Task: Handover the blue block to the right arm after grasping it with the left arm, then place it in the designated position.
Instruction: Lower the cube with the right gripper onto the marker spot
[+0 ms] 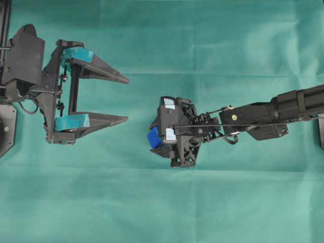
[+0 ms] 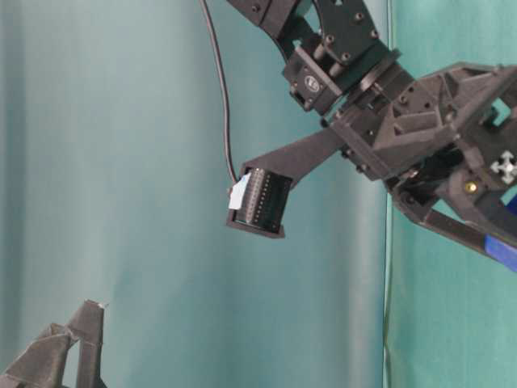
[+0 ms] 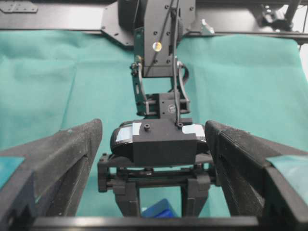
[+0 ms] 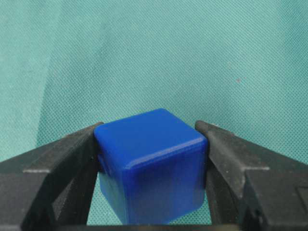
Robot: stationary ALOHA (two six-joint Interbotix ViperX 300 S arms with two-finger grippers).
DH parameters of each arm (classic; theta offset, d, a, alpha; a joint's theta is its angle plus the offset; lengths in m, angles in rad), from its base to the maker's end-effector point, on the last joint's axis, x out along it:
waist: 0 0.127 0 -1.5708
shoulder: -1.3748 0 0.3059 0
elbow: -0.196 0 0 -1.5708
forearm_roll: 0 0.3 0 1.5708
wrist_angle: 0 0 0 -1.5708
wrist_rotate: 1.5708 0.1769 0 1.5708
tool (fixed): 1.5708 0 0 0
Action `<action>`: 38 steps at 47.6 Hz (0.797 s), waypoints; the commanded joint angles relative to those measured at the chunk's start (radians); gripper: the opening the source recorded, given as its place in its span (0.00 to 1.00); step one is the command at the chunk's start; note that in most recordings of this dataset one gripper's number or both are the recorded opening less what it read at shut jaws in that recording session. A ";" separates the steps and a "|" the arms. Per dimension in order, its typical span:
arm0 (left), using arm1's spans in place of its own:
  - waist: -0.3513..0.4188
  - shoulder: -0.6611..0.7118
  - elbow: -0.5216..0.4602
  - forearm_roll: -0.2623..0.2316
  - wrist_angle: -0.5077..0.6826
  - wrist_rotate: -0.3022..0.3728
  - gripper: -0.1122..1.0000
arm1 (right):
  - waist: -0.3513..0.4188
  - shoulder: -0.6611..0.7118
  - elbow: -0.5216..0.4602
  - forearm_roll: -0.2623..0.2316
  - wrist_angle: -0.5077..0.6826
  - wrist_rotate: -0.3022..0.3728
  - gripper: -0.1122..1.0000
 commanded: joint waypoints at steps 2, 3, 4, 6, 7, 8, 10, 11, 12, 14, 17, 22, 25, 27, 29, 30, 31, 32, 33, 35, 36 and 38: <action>0.002 -0.006 -0.026 0.000 -0.005 0.000 1.00 | -0.002 -0.017 -0.012 -0.006 -0.011 -0.002 0.66; 0.000 -0.005 -0.026 0.000 -0.005 -0.002 1.00 | -0.002 -0.018 -0.012 -0.006 -0.012 -0.002 0.66; 0.000 -0.005 -0.026 0.000 -0.005 0.000 1.00 | -0.002 -0.017 -0.012 -0.006 -0.014 -0.002 0.66; 0.002 -0.006 -0.026 0.000 -0.005 0.000 1.00 | -0.002 -0.017 -0.012 -0.006 -0.017 -0.002 0.66; 0.000 -0.005 -0.026 0.000 -0.005 0.000 1.00 | -0.002 -0.018 -0.011 -0.006 -0.018 -0.003 0.66; 0.002 -0.005 -0.026 0.000 -0.005 -0.002 1.00 | -0.002 -0.017 -0.012 -0.006 -0.021 -0.002 0.66; 0.000 -0.005 -0.026 0.000 -0.005 0.000 1.00 | -0.002 -0.017 -0.012 -0.006 -0.023 -0.002 0.66; 0.000 -0.005 -0.026 0.000 -0.005 0.000 1.00 | -0.002 -0.017 -0.012 -0.006 -0.023 -0.002 0.66; 0.000 -0.005 -0.026 0.000 -0.005 0.000 1.00 | -0.002 -0.017 -0.012 -0.006 -0.023 -0.002 0.66; 0.000 -0.005 -0.026 0.000 -0.005 0.000 1.00 | -0.002 -0.017 -0.012 -0.006 -0.021 -0.002 0.66; 0.000 -0.005 -0.026 0.000 -0.005 0.000 1.00 | -0.002 -0.018 -0.012 -0.006 -0.018 -0.002 0.66; 0.000 -0.006 -0.028 0.000 -0.005 0.000 1.00 | -0.002 -0.023 -0.012 0.003 -0.018 0.006 0.70; 0.000 -0.005 -0.028 0.000 -0.005 0.000 1.00 | -0.002 -0.029 -0.011 0.009 -0.017 0.008 0.84; 0.002 -0.005 -0.028 0.000 -0.003 0.000 1.00 | -0.002 -0.034 -0.012 0.009 -0.014 0.006 0.91; 0.000 -0.005 -0.026 0.000 -0.005 0.000 1.00 | -0.002 -0.038 -0.012 0.009 -0.011 0.006 0.95; 0.002 -0.006 -0.026 0.000 -0.005 0.000 1.00 | -0.002 -0.040 -0.012 0.009 -0.009 0.006 0.95; 0.000 -0.006 -0.028 0.000 -0.005 0.000 1.00 | -0.002 -0.041 -0.012 0.009 -0.008 0.006 0.95; 0.000 -0.005 -0.028 0.000 -0.005 0.000 1.00 | -0.002 -0.044 -0.012 0.009 -0.003 0.006 0.95; 0.000 -0.005 -0.028 0.000 -0.005 0.000 1.00 | -0.002 -0.046 -0.012 0.009 -0.002 0.006 0.94; 0.000 -0.005 -0.028 0.000 -0.005 0.000 1.00 | -0.002 -0.049 -0.011 0.009 0.003 0.006 0.94; 0.002 -0.006 -0.028 0.000 -0.003 0.000 1.00 | -0.002 -0.051 -0.012 0.009 0.005 0.006 0.93; 0.002 -0.006 -0.028 0.000 -0.005 0.000 1.00 | -0.002 -0.051 -0.012 0.009 0.006 0.006 0.94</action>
